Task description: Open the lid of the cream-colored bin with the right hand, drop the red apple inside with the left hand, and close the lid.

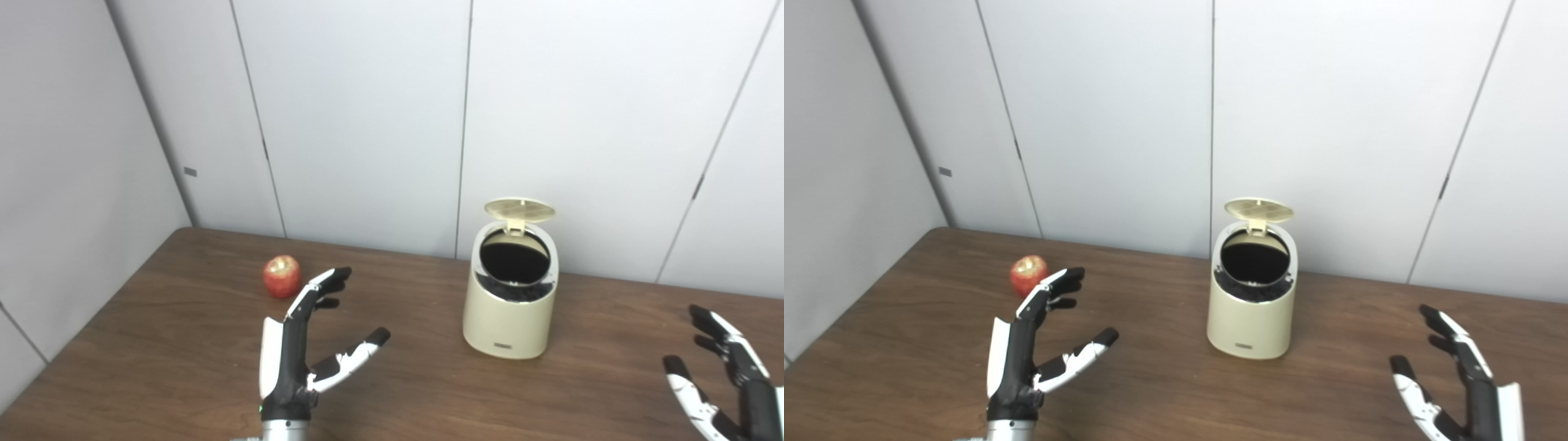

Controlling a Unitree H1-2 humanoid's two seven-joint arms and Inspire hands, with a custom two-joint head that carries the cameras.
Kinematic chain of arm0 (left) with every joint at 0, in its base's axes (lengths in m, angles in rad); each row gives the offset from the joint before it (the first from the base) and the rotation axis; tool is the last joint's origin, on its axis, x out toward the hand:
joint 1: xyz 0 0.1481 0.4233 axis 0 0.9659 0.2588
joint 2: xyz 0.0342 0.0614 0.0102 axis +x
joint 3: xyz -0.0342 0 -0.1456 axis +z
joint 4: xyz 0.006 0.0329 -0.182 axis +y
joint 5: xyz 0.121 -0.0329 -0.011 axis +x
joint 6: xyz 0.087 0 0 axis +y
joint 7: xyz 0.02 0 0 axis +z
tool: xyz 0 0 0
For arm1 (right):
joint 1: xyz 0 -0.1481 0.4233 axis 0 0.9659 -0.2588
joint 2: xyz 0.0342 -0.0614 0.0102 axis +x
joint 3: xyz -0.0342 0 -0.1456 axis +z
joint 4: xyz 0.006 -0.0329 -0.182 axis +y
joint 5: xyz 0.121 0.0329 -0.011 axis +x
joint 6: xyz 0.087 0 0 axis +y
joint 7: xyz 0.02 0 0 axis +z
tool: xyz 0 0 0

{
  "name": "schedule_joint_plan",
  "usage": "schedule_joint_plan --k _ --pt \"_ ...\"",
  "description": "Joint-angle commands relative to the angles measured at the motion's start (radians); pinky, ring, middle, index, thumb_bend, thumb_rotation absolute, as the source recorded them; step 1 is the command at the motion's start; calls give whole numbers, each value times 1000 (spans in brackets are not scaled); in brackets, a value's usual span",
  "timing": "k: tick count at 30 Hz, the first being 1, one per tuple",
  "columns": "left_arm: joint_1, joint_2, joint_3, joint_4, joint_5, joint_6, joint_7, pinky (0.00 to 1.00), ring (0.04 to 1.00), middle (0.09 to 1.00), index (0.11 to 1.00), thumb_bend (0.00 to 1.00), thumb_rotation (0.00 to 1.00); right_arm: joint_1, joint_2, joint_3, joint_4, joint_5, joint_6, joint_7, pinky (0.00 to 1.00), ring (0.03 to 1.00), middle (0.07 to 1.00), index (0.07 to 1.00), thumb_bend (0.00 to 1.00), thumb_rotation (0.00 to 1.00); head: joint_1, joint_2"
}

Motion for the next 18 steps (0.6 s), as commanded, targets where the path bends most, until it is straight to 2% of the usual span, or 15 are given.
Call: schedule_joint_plan --k 1,3,7,8,11,15,18 --pt "-55 12 24 -69 163 63 77 831 891 894 854 808 266 37 -42 -19 57 12 -47 17 743 816 820 797 198 507 34 0" --pt "-68 25 47 -83 202 129 82 849 906 917 884 825 289 34 -50 -21 57 18 -52 24 704 799 810 787 211 560 67 2" --pt "-98 38 84 -78 204 269 49 697 830 903 922 896 363 34 -73 -25 48 36 -52 51 638 764 788 769 268 731 142 -6" --pt "-106 39 90 -71 191 300 44 679 819 904 929 909 381 36 -75 -25 44 50 -49 60 634 761 786 768 279 757 142 -6" --pt "-128 28 93 -60 160 389 33 694 847 935 961 961 422 34 -82 -33 50 95 -53 82 621 755 778 752 335 788 187 -15" --pt "-154 37 73 -48 158 447 37 722 883 951 966 994 439 24 -89 -46 88 125 -55 96 599 738 762 729 456 819 230 -27" --pt "-174 56 54 -28 169 475 40 701 866 932 949 984 468 17 -96 -47 113 130 -60 103 587 732 759 727 502 852 245 -37"
